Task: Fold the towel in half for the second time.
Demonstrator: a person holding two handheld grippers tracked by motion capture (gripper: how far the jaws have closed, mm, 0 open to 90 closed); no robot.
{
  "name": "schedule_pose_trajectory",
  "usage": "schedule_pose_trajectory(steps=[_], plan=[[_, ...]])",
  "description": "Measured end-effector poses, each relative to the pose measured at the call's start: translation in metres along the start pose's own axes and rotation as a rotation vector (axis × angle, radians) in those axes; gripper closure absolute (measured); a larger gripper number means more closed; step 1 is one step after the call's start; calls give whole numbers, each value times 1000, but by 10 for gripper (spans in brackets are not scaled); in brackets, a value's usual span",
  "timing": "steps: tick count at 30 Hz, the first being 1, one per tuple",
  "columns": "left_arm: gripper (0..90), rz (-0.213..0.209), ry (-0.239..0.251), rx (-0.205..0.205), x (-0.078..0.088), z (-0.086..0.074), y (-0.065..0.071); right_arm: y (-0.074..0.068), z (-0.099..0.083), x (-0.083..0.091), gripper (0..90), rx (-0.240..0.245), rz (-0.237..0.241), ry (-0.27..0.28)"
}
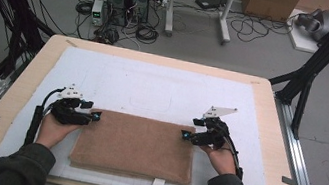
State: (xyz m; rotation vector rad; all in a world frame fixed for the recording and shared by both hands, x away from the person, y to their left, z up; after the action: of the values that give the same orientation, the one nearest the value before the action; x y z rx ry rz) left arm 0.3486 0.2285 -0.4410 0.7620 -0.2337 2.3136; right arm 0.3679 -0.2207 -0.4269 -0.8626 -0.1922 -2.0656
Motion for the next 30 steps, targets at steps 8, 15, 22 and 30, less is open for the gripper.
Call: schedule_pose_trajectory(steps=[8, 15, 22, 30], plan=[[421, -58, -36, 44, -10, -9, -3, 6, -14, -15, 371, -33, 12, -57], [566, -72, -38, 37, -10, -9, 0, 7, -16, -17, 624, -52, 88, -60], [689, -76, -39, 24, -8, -7, 3, 6, -14, -14, 725, -43, 95, -58], [757, -85, -10, 56, -4, -3, 0, 5, -5, -5, 748, -30, 87, -45]])
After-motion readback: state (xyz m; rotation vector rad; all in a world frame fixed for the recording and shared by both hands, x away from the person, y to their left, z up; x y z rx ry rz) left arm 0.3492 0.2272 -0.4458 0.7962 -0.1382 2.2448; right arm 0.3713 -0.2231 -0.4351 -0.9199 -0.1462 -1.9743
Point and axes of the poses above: each handheld gripper's, and its own axes: x roughly backward along the jaws, z roughly out of its top, y roughly to its right, the point moved 1 cm from there along -x, roughly forward along the jaws, and after that the axes turned 4 degrees about -x, right-handed, at the moved point
